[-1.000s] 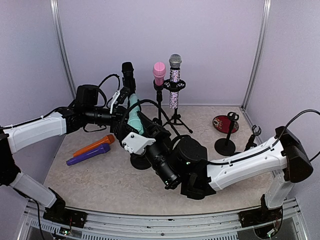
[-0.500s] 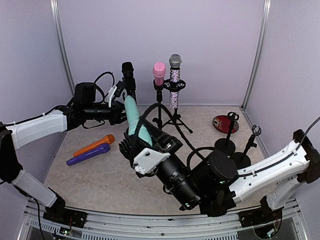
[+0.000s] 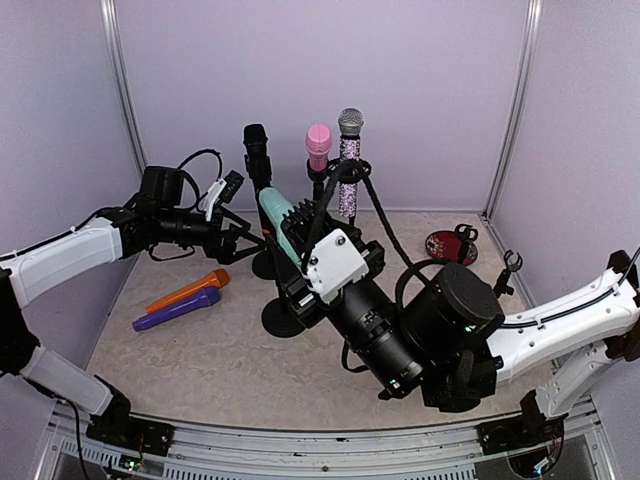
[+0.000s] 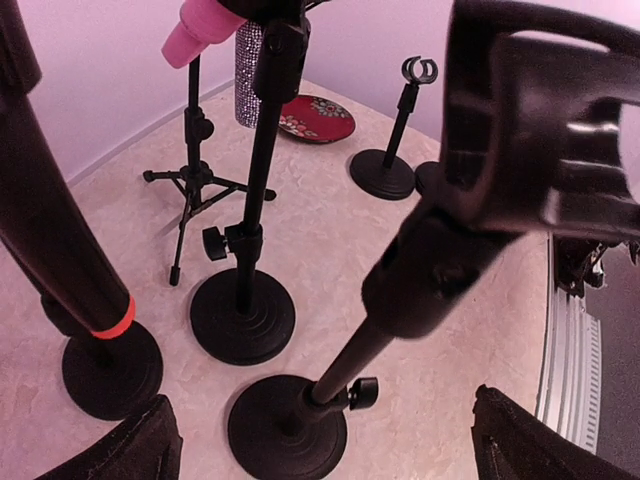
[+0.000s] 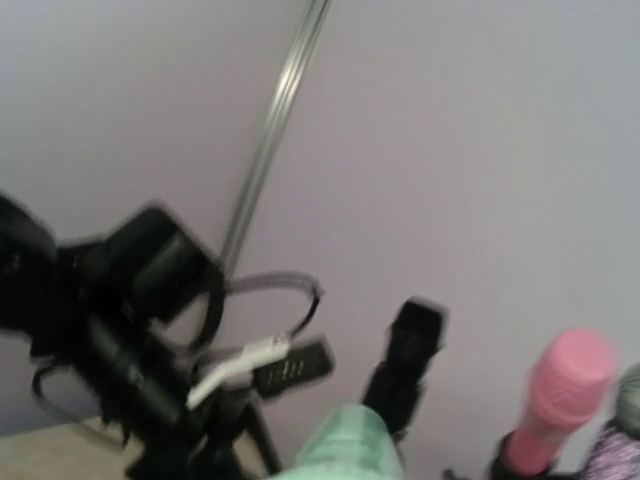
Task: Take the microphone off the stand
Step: Pass from the right arm to the left
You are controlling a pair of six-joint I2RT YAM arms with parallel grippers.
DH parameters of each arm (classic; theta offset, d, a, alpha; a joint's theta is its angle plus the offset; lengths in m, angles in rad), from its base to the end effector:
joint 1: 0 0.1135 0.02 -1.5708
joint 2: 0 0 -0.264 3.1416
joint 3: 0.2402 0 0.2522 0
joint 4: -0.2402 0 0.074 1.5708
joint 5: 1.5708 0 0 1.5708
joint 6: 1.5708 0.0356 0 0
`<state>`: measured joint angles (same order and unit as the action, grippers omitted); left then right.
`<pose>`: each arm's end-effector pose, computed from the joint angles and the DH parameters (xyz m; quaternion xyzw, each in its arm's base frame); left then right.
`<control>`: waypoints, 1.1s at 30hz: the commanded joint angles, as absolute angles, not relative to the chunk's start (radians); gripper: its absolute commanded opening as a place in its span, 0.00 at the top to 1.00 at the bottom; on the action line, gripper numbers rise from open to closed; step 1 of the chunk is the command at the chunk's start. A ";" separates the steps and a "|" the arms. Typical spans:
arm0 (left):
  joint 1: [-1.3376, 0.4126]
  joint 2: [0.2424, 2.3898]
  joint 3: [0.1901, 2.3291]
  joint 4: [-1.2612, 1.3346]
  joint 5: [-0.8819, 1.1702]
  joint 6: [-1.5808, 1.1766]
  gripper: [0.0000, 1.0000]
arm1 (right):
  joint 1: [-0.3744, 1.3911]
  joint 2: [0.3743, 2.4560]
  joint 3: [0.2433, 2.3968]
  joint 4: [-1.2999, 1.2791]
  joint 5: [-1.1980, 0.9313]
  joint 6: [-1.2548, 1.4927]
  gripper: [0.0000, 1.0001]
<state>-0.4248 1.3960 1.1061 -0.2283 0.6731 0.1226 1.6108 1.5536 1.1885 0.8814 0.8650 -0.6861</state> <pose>0.2773 -0.1498 0.3105 0.3803 0.7409 -0.3537 0.4258 0.0131 0.3509 0.3940 -0.2682 0.5176 0.1612 0.7963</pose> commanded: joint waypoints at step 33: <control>-0.319 1.036 1.138 -1.041 0.691 0.913 0.23 | 1.311 1.972 1.767 0.117 0.129 0.319 1.00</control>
<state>-0.2703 1.0153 1.1671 -0.9588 0.6933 0.8513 1.3277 1.9537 1.7256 0.0219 0.2214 0.2604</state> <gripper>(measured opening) 0.785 0.432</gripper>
